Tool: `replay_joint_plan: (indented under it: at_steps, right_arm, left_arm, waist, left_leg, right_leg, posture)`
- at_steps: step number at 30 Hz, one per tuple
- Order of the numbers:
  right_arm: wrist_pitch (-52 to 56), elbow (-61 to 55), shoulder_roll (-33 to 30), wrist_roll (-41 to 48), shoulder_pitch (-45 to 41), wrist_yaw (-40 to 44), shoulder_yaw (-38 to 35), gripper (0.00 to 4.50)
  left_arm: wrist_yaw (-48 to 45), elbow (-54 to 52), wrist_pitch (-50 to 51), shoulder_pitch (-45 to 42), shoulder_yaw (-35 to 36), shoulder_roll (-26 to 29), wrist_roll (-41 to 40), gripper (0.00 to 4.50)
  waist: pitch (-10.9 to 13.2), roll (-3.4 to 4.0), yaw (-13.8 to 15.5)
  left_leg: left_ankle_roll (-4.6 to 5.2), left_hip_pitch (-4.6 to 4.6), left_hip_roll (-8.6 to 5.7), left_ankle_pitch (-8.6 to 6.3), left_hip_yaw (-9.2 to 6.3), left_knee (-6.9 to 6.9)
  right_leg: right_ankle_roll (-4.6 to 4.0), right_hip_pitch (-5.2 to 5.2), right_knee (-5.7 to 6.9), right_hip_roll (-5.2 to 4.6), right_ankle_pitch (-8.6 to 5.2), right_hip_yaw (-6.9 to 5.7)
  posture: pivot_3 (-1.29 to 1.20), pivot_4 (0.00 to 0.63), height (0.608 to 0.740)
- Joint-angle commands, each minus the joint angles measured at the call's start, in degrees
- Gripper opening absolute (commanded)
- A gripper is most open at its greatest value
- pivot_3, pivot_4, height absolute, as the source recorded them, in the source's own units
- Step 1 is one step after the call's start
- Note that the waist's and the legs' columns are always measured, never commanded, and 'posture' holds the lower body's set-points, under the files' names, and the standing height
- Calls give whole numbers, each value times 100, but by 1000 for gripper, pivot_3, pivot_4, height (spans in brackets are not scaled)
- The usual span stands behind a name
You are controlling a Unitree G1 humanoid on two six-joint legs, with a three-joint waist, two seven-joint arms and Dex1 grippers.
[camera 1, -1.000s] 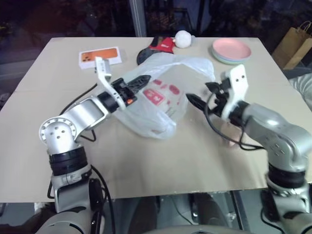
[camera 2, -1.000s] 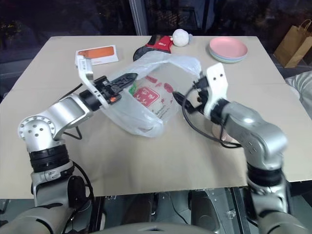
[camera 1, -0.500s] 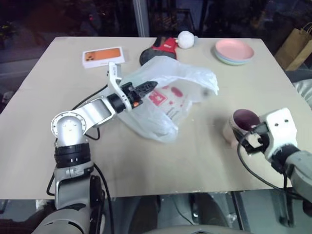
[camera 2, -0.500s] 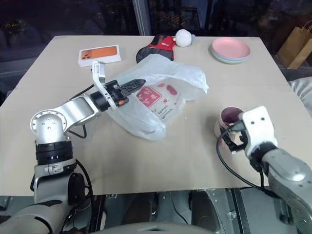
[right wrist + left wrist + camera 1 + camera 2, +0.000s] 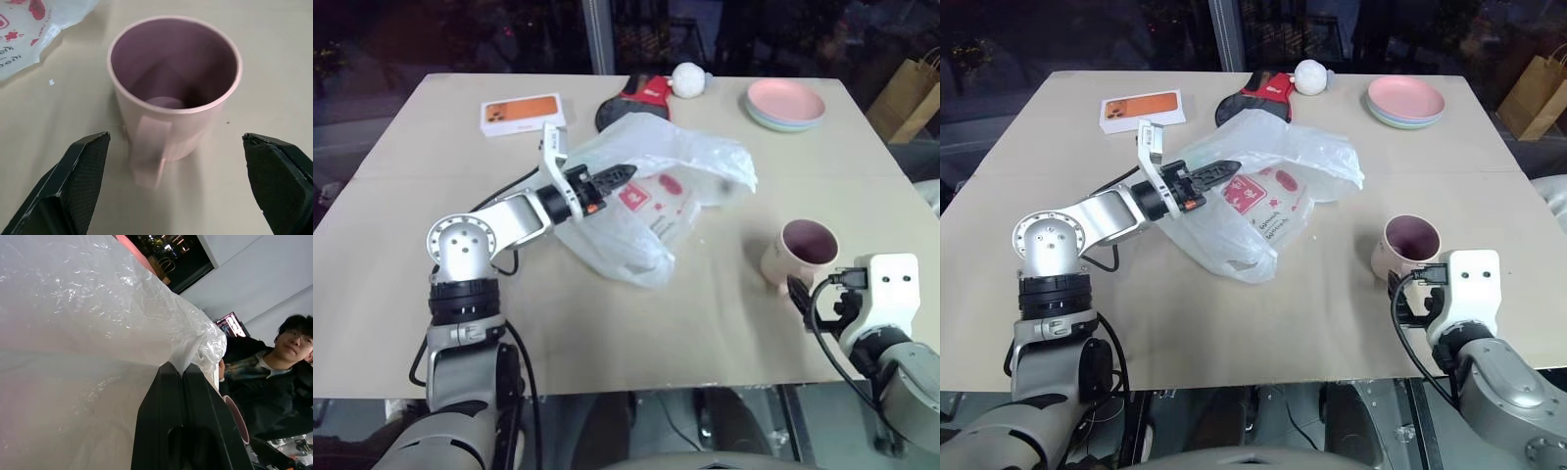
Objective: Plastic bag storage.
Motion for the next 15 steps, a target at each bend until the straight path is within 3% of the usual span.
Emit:
replay_joint_plan:
  at_steps: [1, 8, 15]
  right_arm:
    - [-125, 70, 31, -189, -268, 108, 173, 3581]
    - [-96, 128, -135, -212, -472, 567, 230, 328]
    - [-52, 185, -334, -164, -527, 933, 176, 284]
  left_arm:
    - [4, -291, 11, -44, 175, -24, -64, 0]
    - [136, -453, 28, 57, 290, -90, -116, 0]
    - [202, -529, 62, 72, 375, -114, -150, 0]
  waist:
    - [0, 0, -3]
    - [0, 0, 3]
    - [0, 0, 4]
  left_leg:
    - [0, 0, 0, 0, 1, 2]
    - [0, 0, 1, 0, -1, 3]
    - [0, 0, 1, 0, -1, 4]
  right_leg:
    - [0, 0, 0, 0, 0, 1]
    - [3, 0, 3, 1, 2, -1]
    - [5, 0, 4, 1, 3, -1]
  posture:
    - [0, 150, 740]
    - [0, 150, 740]
    - [0, 150, 740]
